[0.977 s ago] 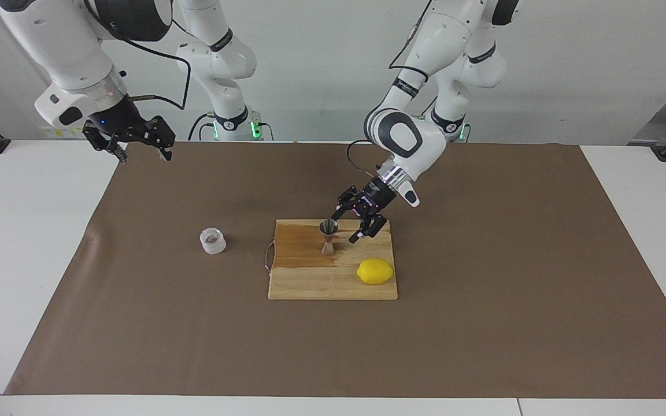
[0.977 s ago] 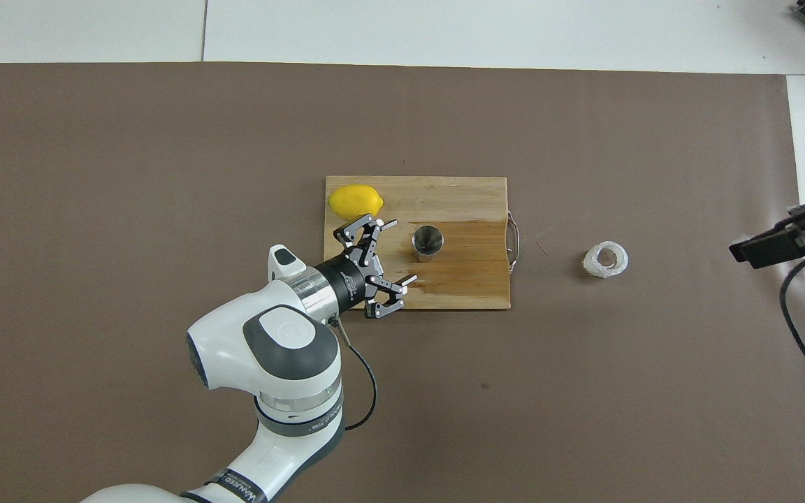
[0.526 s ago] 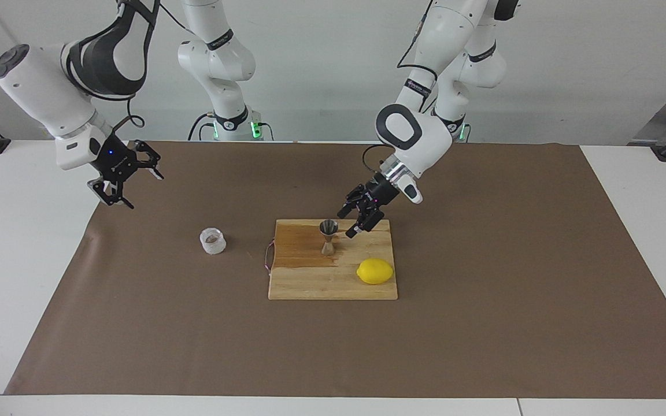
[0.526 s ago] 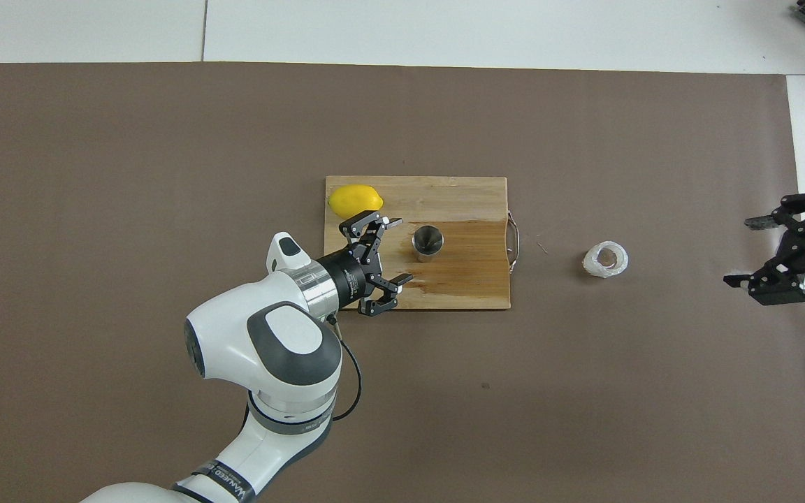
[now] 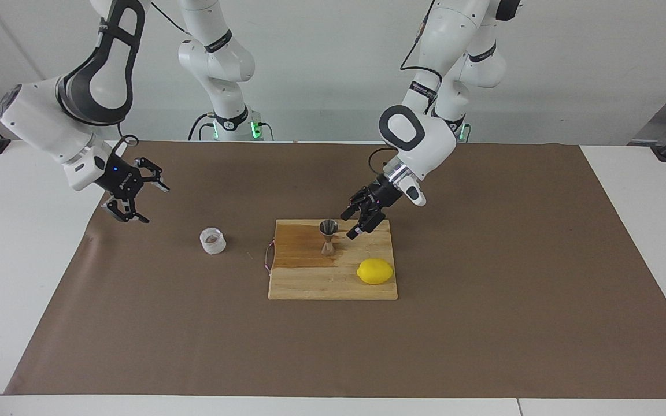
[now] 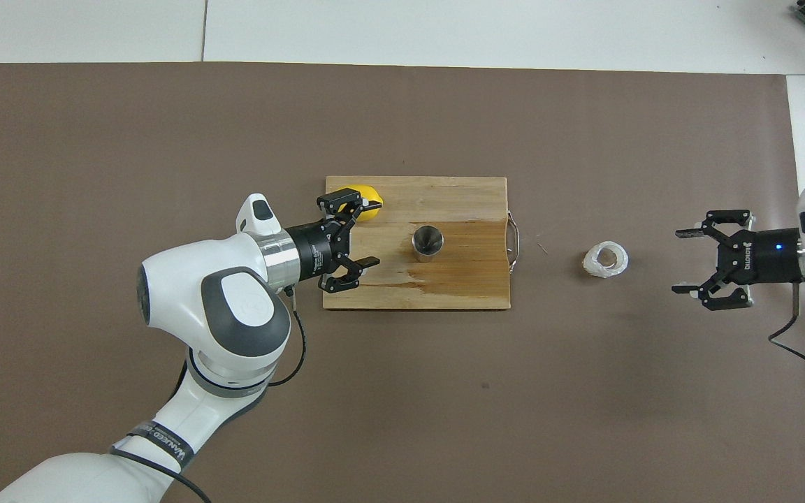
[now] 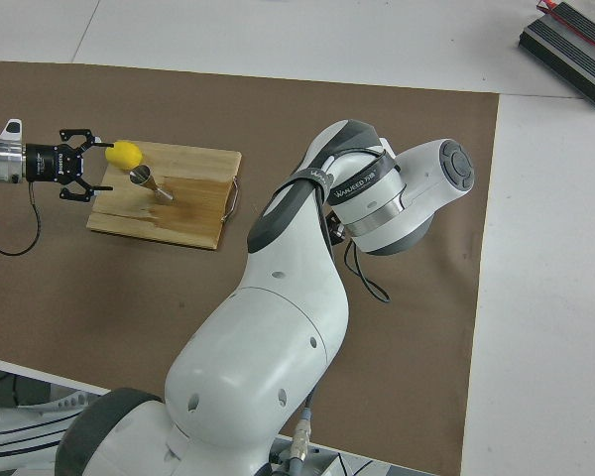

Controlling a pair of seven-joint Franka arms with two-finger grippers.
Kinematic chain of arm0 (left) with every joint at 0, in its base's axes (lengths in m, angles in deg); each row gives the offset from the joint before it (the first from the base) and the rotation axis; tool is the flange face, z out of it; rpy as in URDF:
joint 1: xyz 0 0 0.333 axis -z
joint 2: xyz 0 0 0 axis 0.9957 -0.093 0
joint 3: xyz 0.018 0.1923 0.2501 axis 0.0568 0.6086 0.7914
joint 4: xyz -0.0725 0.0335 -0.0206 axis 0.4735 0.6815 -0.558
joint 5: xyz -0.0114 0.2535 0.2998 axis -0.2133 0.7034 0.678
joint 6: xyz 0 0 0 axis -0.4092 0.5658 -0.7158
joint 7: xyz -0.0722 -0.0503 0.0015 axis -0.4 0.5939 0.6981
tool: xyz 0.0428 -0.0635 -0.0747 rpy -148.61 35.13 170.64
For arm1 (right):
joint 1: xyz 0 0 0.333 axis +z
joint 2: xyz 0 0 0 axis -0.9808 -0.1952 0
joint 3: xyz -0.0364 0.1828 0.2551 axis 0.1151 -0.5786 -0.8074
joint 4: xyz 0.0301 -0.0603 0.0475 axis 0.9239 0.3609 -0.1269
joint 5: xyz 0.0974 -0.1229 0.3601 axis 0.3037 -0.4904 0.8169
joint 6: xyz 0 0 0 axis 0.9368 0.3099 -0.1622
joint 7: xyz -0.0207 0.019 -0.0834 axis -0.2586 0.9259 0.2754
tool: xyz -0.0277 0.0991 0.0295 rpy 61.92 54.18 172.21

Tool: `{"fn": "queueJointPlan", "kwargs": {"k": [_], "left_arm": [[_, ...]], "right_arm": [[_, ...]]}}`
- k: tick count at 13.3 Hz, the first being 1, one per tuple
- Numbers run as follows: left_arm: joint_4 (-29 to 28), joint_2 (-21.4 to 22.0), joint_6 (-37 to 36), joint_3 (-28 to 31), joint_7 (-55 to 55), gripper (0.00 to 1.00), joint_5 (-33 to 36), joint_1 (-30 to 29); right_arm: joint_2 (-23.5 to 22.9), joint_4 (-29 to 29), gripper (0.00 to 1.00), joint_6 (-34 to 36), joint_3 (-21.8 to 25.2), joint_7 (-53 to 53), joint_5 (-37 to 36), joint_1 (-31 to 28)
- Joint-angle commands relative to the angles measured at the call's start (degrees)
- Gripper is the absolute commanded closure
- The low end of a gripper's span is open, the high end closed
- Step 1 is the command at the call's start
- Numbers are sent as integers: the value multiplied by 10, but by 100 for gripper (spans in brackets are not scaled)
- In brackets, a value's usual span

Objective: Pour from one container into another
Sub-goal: 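Withdraw the left gripper while the right gripper reaches the white cup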

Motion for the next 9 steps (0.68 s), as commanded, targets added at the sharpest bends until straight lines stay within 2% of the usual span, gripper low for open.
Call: {"fn": "queueJointPlan", "kwargs": {"k": [1,3,5,9], "left_arm": [[-5,16,-59,-1,0,0,143,-40],[3,15,-97,0,0,0,226,-58],[33,10,-154,-1,0,0,338,-93],[74,2,-229,2,0,0,502,-113]], "right_arm": [[-42,11,0,4,-6,-82,84,-1],[-79,11,0,5,-7,-142,125,0],[-88,17,0,9,-7,-153,129,6],[-100,40,0,-2,-8,-192,158,32]]}}
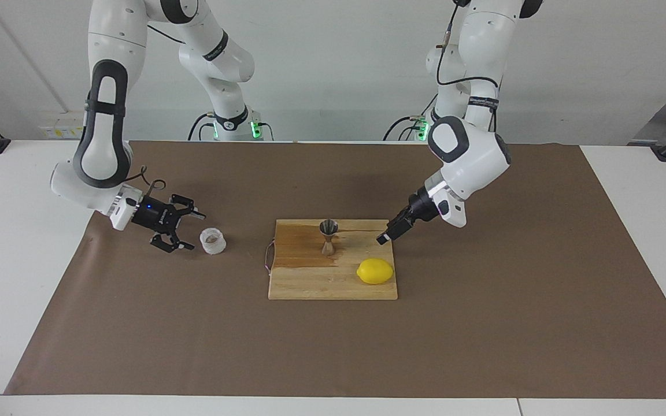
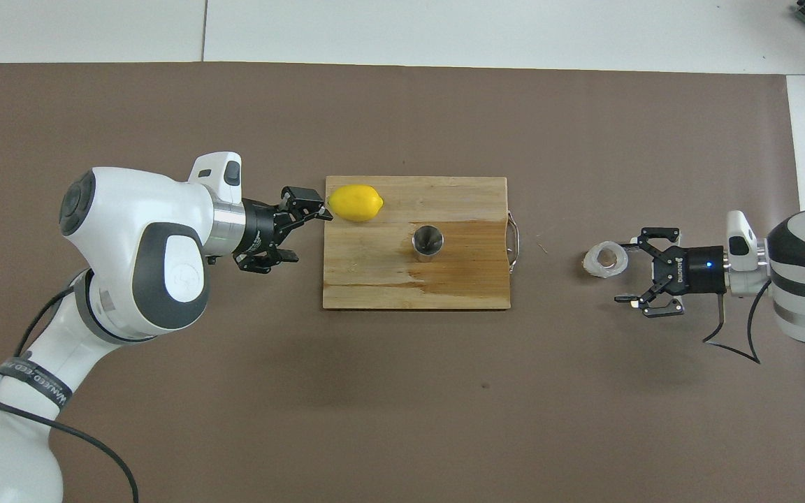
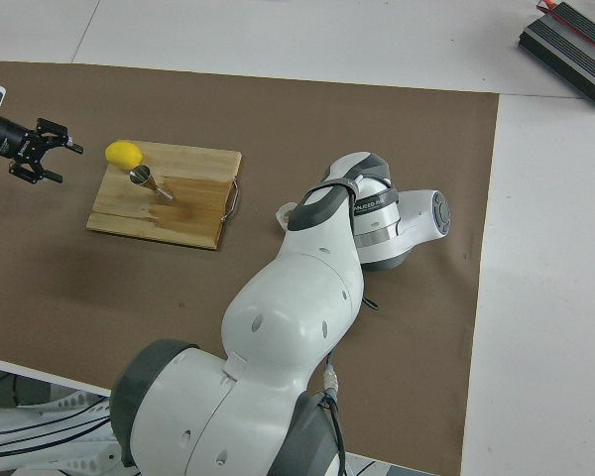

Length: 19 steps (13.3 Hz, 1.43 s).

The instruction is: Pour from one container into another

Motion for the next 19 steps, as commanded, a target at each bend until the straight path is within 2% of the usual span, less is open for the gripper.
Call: {"fn": "queueJointPlan", "kwargs": {"k": [1,3,5,7,9,10,11,12,13,15,19], "left_arm": [[30,-5,-54,3,0,0,90,-15],[45,-2,-84,6,-2,0,155,-33],[70,5,-123,8,-5,0,191,-42],[89,21,-149,7,-10,0,268,-42],[129,22,-201,8,-44,0,307,-43],[146,22,-225,12,-74,0,312,-49],[166,22,-247,17,-110,0,312,-69],[184,25,-268,17,-138,0,313,-77],[199,32,-290,19,-163,0,313,-78],[202,61,-310,20,-188,0,326,-80],[205,104,-360,36,-237,0,346,-80]], "right_arm": [[3,12,0,-7,-1,-20,45,24],[2,12,0,-16,-1,-24,54,31],[1,11,0,-26,-1,-37,55,32],[-1,12,0,-38,-1,-43,55,39],[-1,12,0,-45,-1,-46,55,41],[-1,12,6,-45,-1,-46,55,41],[-1,11,32,-46,-1,-46,55,41],[-1,11,50,-50,-1,-46,55,43],[-2,11,66,-54,-1,-46,59,44],[-2,9,89,-55,-1,-45,71,47],[0,-4,91,-75,-2,19,78,74]]}}
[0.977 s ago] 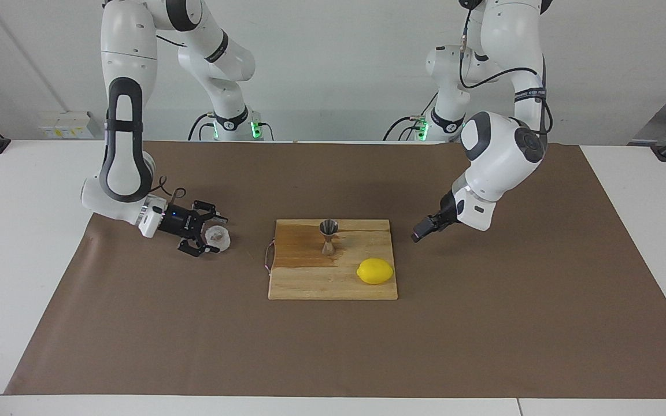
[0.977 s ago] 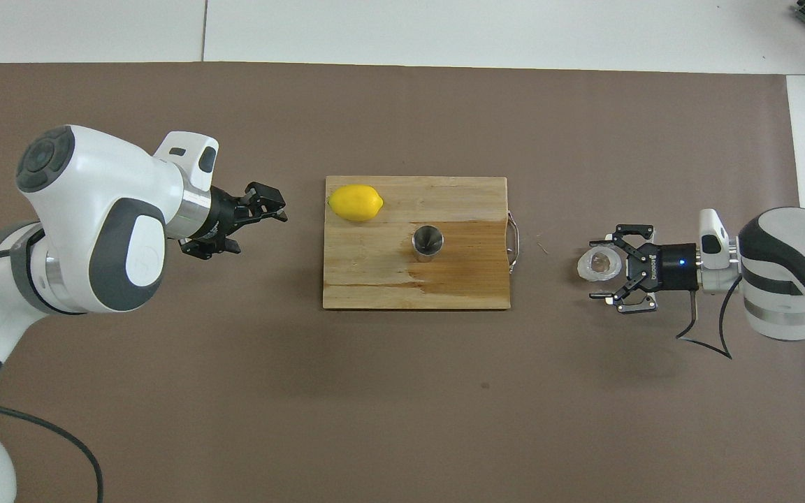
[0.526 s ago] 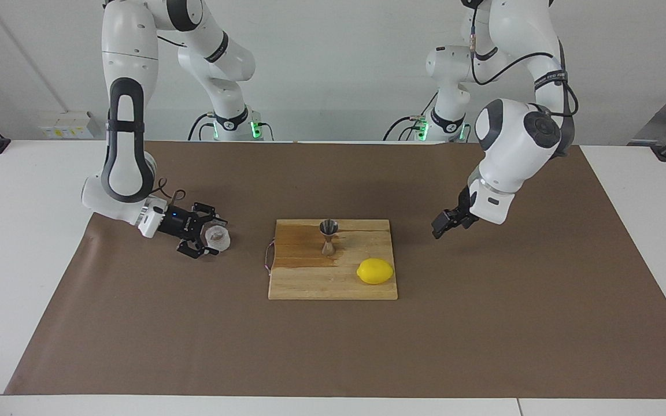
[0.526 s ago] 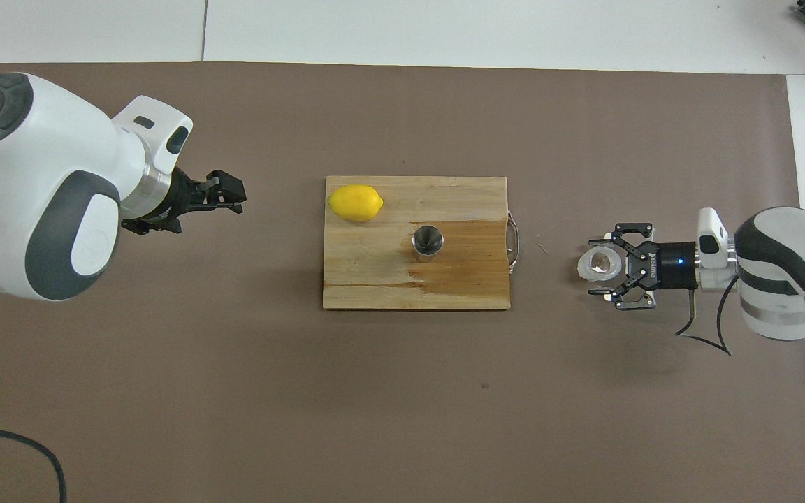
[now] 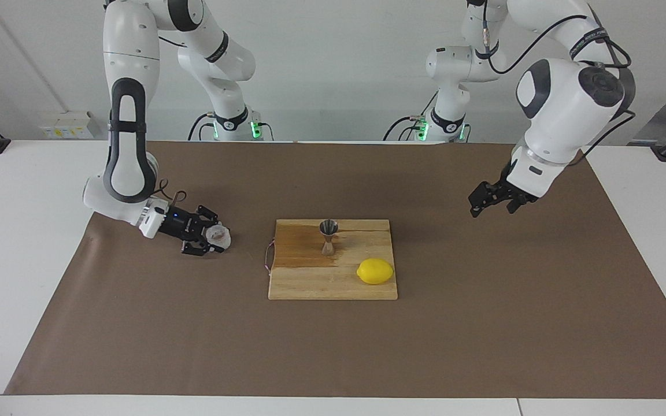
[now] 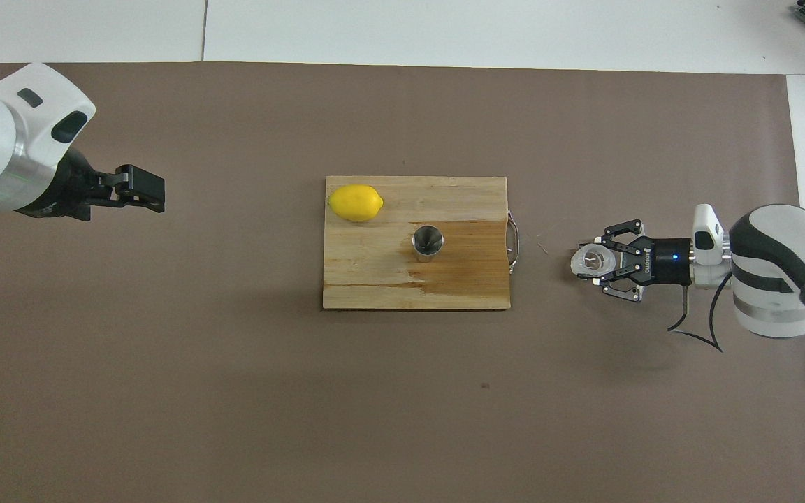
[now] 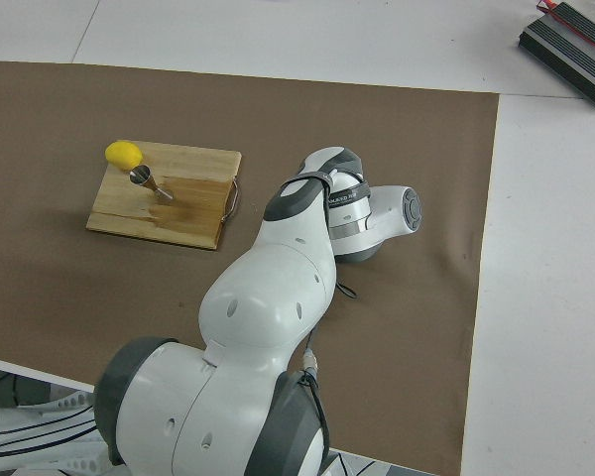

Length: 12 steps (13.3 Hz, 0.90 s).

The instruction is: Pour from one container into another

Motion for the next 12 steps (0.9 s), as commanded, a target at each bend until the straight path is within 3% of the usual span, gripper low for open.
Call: {"fn": "queueJointPlan", "kwargs": {"k": [1,5,8,12], "left_arm": [[1,21,-45,18,-52,0,12,1],[14,33,-81,52,-115,0,11,1],[29,29,-93,54,-120,0,6,-7],[-13,64,-106,45,-136,0,5,-18]], "right_arm": [[8,-7,91,-48,-2,59,14,30],[60,-7,91,-142,-2,195,4,106],[84,-7,93,-159,0,282,2,145],[113,-7,95,-241,0,368,-52,210]]}}
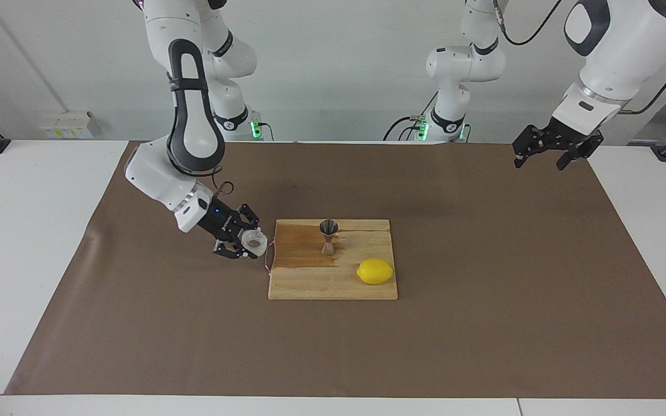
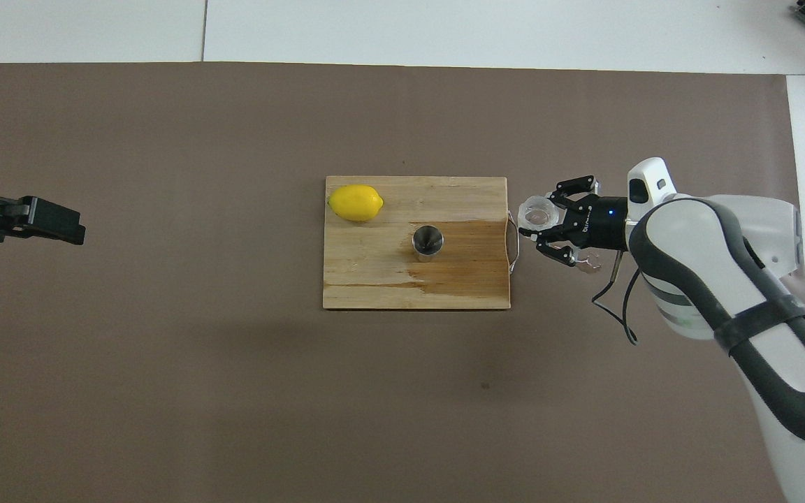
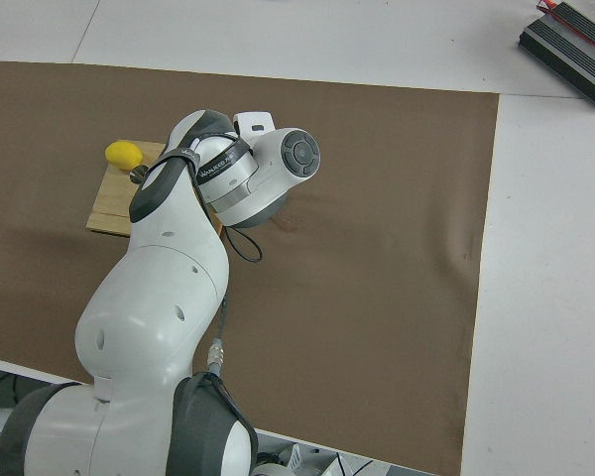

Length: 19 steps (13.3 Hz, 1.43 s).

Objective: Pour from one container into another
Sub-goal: 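Carry the white cup with the right gripper above the jigger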

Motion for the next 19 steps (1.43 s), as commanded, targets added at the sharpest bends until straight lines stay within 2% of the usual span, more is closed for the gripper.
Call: {"fn": "queueJointPlan", "kwargs": {"k": [1,4,9,15,19], "left_arm": [[-43,37,-14,-14,-7,0,2,-14],[-44,34,-5,-17,0,0,2,-19],[-67,44,13,-34,39,0,2,-25],[-65,41,36,-34,33,0,2,-32],[-66,40,49,-33,29,0,2,-33]], "right_arm": [[27,9,96,-41,1,75,-63,31],[41,9,96,-69,0,148,-115,62],[44,8,96,-129,1,211,-149,122],[40,-3,96,-146,0,252,-266,150],[38,-7,96,-161,0,330,-362,175]]}}
